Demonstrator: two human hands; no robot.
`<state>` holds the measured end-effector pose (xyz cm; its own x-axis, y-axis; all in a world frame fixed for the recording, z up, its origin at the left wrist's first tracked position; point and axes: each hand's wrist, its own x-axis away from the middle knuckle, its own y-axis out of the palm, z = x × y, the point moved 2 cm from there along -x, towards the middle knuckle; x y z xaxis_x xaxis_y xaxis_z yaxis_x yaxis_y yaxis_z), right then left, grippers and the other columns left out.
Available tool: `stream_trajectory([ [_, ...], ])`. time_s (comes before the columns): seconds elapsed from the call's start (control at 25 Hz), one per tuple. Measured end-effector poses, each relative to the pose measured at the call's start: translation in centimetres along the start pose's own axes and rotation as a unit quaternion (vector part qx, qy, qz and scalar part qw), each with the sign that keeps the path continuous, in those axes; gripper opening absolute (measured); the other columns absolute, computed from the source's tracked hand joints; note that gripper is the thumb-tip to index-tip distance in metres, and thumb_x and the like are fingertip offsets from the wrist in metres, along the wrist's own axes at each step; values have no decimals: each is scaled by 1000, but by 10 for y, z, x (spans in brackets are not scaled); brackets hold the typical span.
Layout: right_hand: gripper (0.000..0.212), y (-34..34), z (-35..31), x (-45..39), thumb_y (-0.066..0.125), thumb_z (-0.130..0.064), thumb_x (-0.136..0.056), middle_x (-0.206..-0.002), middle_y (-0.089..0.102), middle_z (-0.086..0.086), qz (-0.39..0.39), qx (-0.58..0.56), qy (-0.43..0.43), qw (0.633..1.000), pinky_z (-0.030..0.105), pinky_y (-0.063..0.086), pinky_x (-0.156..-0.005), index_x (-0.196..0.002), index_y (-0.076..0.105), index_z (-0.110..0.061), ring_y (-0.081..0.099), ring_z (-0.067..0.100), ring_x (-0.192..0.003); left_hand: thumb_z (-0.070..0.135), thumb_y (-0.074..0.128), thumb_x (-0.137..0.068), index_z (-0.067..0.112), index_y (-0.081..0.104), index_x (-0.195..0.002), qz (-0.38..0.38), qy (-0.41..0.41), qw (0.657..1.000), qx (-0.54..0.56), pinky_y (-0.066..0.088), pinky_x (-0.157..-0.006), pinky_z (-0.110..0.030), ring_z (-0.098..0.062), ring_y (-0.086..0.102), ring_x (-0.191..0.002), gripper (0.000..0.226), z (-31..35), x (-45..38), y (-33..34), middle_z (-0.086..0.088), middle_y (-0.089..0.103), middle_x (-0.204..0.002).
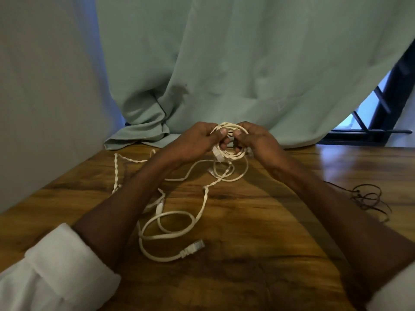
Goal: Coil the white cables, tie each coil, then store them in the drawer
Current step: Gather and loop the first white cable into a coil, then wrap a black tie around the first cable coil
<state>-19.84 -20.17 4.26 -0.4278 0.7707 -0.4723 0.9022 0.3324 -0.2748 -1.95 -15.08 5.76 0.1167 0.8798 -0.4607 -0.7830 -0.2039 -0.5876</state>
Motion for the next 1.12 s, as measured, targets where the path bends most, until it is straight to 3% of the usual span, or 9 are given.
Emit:
stream_trajectory([
  [0.08,21,-2,-8,3,50,-15,-108,-82,66,2,2,33,-29,999,21,49,-64,-112,66,-2,62,4,-67,30,52,-109,3,73,-103,7,26,1000,-13,55,-88,-44,-32,71,-90,35,8,-4,-4,-18,76,-98],
  [0.28,32,-27,-25,2,48,-34,-104,-90,64,23,-5,49,-99,994,37,47,-72,-110,63,-5,58,19,-80,27,50,-108,8,63,-85,-83,-47,942,323,51,-90,-43,-36,63,-97,32,41,-16,8,-11,66,-76],
  [0.36,26,-47,-26,3,46,-32,-107,-87,64,13,20,76,-122,989,34,47,-72,-106,63,-12,58,14,-80,29,46,-109,6,63,-85,-111,-97,908,393,52,-90,-39,-34,63,-98,37,58,-26,18,-6,62,-67],
  [0.48,22,-72,-21,4,46,-31,-106,-81,61,-6,59,123,-133,982,26,44,-69,-96,62,-20,55,4,-74,45,41,-108,1,69,-80,-135,-147,868,455,47,-98,-42,-20,55,-71,59,72,-47,43,-6,59,-64],
  [0.6,25,-90,-6,5,53,-31,-100,-77,61,-2,71,92,-102,988,28,45,-68,-91,66,-11,56,5,-71,38,37,-112,9,60,-68,-113,-173,840,502,49,-81,-38,-18,44,-65,57,67,-59,78,-1,47,-52],
  [0.72,38,-92,-4,1,55,-37,-104,-80,70,3,97,52,-50,993,28,50,-72,-91,73,-7,63,9,-73,30,42,-111,9,57,-77,-42,-148,806,571,52,-70,-32,-11,37,-58,43,51,-58,95,4,43,-52],
  [0.8,42,-92,-6,-2,53,-41,-106,-82,76,-1,159,84,-48,983,30,54,-78,-91,78,-11,69,9,-75,28,44,-111,6,55,-87,10,-126,816,564,50,-64,-30,-8,39,-47,34,45,-54,99,5,42,-53],
  [0.92,21,-99,-15,3,62,-27,-98,-75,74,-5,249,141,-60,956,32,55,-72,-86,78,-21,69,7,-72,34,49,-109,14,55,-71,25,-137,883,449,44,-64,-33,-8,43,-44,43,44,-46,117,3,44,-54],
  [1.12,18,-146,-41,49,68,-24,-95,-81,77,0,250,243,14,937,28,55,-73,-94,82,-13,70,8,-75,45,52,-104,20,59,-61,-28,-89,951,293,40,-73,-37,-15,46,-52,51,59,-33,145,4,51,-52],
])
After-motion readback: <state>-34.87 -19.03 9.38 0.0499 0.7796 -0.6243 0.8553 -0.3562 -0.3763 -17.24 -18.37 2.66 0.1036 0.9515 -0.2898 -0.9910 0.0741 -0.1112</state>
